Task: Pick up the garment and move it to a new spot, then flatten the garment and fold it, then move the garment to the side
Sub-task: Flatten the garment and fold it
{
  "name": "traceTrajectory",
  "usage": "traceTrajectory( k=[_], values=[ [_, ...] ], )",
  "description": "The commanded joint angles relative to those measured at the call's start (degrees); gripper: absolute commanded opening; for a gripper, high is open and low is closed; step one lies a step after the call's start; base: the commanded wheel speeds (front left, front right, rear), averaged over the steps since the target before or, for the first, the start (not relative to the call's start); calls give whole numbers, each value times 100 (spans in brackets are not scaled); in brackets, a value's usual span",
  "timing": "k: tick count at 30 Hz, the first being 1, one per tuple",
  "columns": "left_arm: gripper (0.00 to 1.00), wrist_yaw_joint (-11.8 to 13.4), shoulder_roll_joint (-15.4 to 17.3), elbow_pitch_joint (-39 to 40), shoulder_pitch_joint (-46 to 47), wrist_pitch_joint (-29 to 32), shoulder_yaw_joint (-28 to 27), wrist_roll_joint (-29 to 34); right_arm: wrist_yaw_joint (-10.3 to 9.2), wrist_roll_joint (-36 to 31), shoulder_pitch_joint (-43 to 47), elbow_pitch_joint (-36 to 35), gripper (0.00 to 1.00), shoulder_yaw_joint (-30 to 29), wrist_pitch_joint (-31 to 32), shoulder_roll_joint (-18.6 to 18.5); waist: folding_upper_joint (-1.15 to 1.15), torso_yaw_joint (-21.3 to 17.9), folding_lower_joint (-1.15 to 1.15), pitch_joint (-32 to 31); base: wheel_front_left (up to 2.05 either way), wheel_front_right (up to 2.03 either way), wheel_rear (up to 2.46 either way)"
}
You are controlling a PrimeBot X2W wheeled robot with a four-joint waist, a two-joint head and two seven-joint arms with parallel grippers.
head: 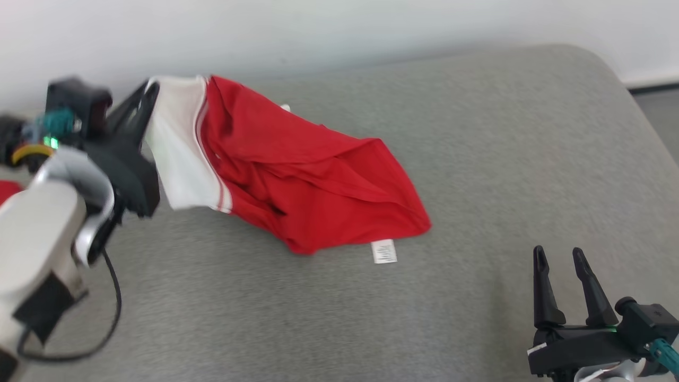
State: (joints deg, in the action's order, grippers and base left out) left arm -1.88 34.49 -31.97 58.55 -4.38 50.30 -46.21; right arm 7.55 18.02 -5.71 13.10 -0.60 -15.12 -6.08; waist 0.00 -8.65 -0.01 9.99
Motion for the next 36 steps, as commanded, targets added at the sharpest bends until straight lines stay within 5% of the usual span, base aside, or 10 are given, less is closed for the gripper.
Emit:
traceTrajectory(
  k=[1, 8, 16, 22, 28, 29, 30, 36],
  values=[
    [0, 87, 22, 115, -208, -61, -41, -93, -13, -28, 67, -17, 100, -30, -4, -28, 0, 407, 1, -274, 0, 0, 0],
    [0, 878, 174, 961, -1877, -609, -395, -757, -13, -51, 227, -27, 100, -77, -4, -9, 0, 641, 1, -335, 0, 0, 0],
    [0, 1633, -107, 1758, -3941, -1067, -973, -1390, -13, -63, 347, -27, 100, -170, -4, -58, 0, 748, 1, -373, 0, 0, 0],
    [0, 1752, -430, 1962, -4719, -1084, -1292, -1264, -13, -84, 322, 5, 100, -154, -4, -82, 0, 802, 1, -421, 0, 0, 0],
    [2, 1588, -675, 1814, -5007, -1083, -1643, -814, -13, -95, 337, 44, 100, -88, -4, -65, 0, 855, 1, -524, 0, 0, 0],
    [79, 1535, -727, 1805, -4995, -1083, -1686, -728, -13, -94, 344, 47, 100, -87, -4, -65, 0, 862, 1, -543, 0, 0, 0],
    [100, 1497, -778, 1836, -4964, -1085, -1794, -653, -13, -92, 353, 45, 100, -85, -4, -67, 0, 869, 1, -560, 0, 0, 0],
    [100, 1310, -985, 2138, -4941, -1084, -2420, 305, -13, -96, 391, 58, 100, -41, -4, -80, 0, 877, 1, -677, 0, 0, 0]
  ],
)
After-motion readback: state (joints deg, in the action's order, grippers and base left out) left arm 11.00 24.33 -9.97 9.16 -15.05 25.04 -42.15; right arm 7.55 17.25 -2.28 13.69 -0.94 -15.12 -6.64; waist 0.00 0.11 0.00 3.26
